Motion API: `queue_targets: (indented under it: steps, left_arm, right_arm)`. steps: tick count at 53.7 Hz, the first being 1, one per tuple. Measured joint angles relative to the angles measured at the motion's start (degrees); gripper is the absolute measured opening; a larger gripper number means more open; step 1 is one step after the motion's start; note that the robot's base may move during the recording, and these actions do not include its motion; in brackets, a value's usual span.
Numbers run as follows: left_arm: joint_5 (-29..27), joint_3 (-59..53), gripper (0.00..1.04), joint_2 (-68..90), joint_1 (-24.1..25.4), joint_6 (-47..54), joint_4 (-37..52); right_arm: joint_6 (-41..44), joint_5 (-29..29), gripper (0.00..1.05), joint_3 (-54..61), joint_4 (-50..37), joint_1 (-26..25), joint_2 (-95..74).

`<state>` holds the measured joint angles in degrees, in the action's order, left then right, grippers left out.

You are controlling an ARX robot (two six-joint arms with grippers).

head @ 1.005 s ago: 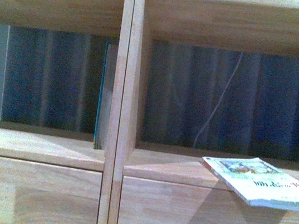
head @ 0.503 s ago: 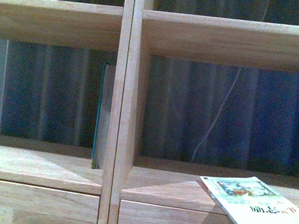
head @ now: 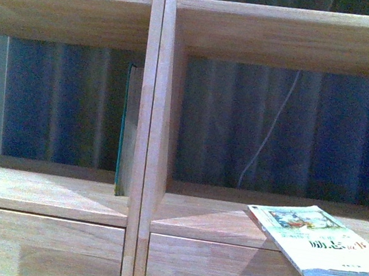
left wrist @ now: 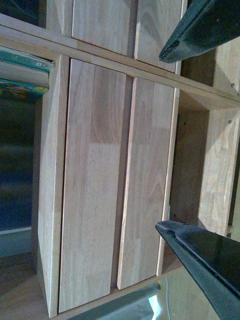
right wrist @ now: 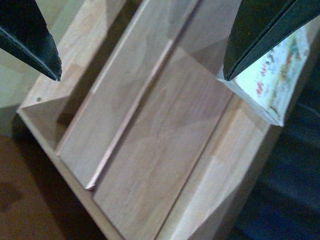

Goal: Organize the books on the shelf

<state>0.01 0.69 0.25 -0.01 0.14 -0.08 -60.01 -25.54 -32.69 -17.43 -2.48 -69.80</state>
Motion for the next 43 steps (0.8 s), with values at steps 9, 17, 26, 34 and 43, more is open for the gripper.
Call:
queue_targets:
  steps: [9, 17, 26, 34, 43]
  left_arm:
    - [0.0, 0.0, 0.97, 0.0, 0.0, 0.0, 0.0]
    - [0.0, 0.0, 0.97, 0.0, 0.0, 0.0, 0.0]
    - [0.0, 0.0, 0.97, 0.0, 0.0, 0.0, 0.0]
    - [0.0, 0.0, 0.97, 0.0, 0.0, 0.0, 0.0]
    - [0.0, 0.0, 0.97, 0.0, 0.0, 0.0, 0.0]
  right_arm:
    - [-4.4, 3.6, 0.98, -6.5, -3.0, 0.8, -7.8]
    - [-8.7, 6.8, 0.98, -11.3, -4.0, 2.0, -13.7]
    - [-12.3, 8.7, 0.98, -16.1, -4.5, 4.0, -19.5]
    - [-14.0, 10.3, 0.98, -20.2, -4.3, 5.6, -23.5]
    - [-15.3, 11.7, 0.98, -24.3, -3.6, 6.0, -27.0]
